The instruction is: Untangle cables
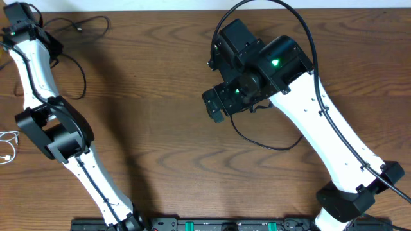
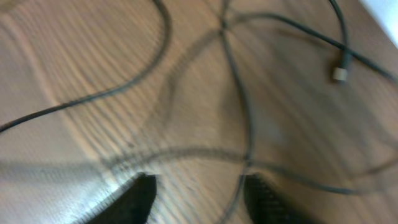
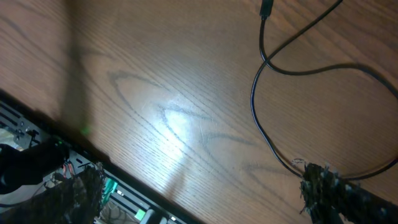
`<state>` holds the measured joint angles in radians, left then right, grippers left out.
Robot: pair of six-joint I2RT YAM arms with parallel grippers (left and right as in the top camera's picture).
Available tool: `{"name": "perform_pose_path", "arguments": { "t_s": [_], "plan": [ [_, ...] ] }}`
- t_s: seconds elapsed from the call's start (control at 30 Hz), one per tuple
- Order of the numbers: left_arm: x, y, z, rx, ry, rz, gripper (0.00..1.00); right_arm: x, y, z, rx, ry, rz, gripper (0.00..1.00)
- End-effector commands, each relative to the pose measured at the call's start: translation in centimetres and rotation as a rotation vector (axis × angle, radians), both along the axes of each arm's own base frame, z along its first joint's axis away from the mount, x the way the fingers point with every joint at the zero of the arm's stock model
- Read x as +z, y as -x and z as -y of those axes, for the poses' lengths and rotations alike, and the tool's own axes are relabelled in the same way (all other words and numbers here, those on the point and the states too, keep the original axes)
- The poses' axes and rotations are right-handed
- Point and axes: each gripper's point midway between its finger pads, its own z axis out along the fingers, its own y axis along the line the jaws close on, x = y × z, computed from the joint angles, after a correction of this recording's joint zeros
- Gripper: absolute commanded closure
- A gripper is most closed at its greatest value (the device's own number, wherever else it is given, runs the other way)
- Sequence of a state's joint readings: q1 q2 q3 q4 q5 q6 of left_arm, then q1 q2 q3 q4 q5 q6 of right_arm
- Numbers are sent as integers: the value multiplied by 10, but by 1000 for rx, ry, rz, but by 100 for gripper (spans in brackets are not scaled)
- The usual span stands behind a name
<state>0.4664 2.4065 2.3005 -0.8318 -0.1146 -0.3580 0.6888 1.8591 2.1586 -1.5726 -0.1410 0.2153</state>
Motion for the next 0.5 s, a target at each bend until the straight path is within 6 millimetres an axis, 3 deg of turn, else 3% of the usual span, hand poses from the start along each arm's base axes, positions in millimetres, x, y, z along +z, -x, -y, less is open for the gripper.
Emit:
{"name": "perform_pose_path", "arguments": {
  "t_s": [0.0,0.1,0.27,0.47],
  "plan": [
    [-8,-10,39,-106,155,36,5,-5,0,-2,7,11,-7,1],
    [-28,-2,65,-142,265,-8,4,-5,1,-1,7,15,-11,1],
    [-39,18,81,-141,317,-102,4,-6,3,1,7,22,-20,1],
    [-57,61,73,-68,268,-299,5,-6,6,2,9,26,-30,1]
  ]
}}
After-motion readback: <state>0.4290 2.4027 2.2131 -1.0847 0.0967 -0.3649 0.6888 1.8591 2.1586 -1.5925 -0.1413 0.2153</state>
